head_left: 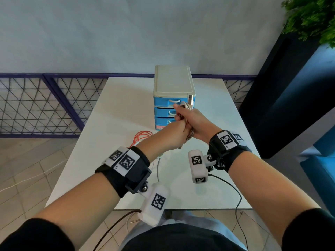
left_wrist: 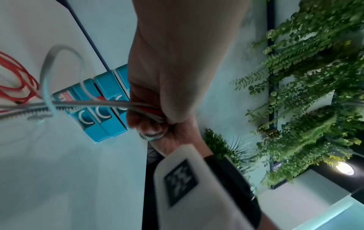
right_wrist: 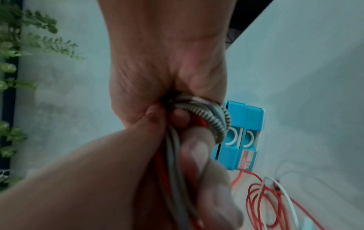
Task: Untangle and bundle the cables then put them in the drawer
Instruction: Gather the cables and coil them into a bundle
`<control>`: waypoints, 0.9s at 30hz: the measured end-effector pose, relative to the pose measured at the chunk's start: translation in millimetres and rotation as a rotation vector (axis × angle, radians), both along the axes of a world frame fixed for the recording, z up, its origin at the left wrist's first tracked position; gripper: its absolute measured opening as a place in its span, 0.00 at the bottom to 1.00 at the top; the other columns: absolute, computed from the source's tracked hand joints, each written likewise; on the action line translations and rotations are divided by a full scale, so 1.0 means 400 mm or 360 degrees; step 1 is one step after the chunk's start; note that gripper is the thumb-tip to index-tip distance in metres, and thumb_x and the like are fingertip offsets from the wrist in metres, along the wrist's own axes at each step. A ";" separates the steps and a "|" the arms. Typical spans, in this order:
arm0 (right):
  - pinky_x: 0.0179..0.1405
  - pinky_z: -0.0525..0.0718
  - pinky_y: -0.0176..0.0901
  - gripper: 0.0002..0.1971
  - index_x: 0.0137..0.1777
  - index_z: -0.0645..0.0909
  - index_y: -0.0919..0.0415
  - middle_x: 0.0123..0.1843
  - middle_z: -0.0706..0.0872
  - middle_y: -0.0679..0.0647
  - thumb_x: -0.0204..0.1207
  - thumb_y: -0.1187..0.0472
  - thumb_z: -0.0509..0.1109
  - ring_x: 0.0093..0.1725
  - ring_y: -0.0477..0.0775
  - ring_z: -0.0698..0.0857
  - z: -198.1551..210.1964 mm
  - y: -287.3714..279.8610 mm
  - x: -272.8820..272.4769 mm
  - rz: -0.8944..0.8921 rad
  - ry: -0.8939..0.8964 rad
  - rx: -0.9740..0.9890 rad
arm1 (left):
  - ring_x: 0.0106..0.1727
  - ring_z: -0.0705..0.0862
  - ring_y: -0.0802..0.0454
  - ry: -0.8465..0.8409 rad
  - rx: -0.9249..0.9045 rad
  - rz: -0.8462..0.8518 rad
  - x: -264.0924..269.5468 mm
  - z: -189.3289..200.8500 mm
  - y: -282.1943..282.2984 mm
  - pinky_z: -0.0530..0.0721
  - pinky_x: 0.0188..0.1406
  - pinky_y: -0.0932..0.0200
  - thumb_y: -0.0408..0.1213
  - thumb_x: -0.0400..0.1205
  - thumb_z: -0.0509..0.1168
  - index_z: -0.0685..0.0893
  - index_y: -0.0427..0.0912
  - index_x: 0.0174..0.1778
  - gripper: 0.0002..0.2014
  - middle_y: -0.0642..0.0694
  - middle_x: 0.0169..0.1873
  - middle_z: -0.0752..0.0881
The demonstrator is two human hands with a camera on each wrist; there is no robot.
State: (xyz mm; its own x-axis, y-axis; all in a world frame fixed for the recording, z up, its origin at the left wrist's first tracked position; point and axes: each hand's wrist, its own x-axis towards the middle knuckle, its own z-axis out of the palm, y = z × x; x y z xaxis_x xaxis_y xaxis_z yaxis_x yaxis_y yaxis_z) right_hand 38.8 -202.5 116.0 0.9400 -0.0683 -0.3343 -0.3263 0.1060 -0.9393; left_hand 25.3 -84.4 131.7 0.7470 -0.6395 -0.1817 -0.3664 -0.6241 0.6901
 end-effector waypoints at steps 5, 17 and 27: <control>0.32 0.85 0.42 0.16 0.35 0.76 0.60 0.31 0.81 0.55 0.80 0.51 0.69 0.31 0.52 0.85 -0.003 -0.014 0.003 -0.0220 -0.0054 0.0139 | 0.20 0.83 0.53 0.0365 -0.0036 0.0016 0.010 -0.017 0.012 0.78 0.35 0.60 0.47 0.88 0.47 0.77 0.38 0.37 0.22 0.41 0.27 0.85; 0.45 0.88 0.51 0.20 0.37 0.72 0.58 0.44 0.92 0.64 0.79 0.42 0.66 0.39 0.58 0.92 -0.002 0.024 -0.012 -0.0264 -0.0061 0.0526 | 0.16 0.80 0.57 0.0266 0.0072 0.0375 -0.013 -0.041 -0.006 0.81 0.23 0.67 0.49 0.86 0.56 0.79 0.36 0.37 0.20 0.47 0.22 0.82; 0.17 0.69 0.37 0.22 0.30 0.67 0.56 0.19 0.63 0.47 0.79 0.46 0.68 0.17 0.45 0.62 0.001 0.036 -0.009 -0.0630 -0.0119 0.0516 | 0.18 0.80 0.53 0.0108 -0.0155 0.0247 -0.010 -0.054 0.025 0.76 0.26 0.65 0.55 0.83 0.57 0.84 0.36 0.37 0.25 0.48 0.19 0.81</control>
State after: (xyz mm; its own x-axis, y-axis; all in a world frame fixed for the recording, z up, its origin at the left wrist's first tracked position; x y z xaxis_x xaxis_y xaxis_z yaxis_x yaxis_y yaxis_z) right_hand 35.2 -187.9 116.4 0.8852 -0.3276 -0.3304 -0.1357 0.4974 -0.8568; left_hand 21.4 -74.2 110.2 0.8264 -0.5344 -0.1775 -0.2216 -0.5985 0.7699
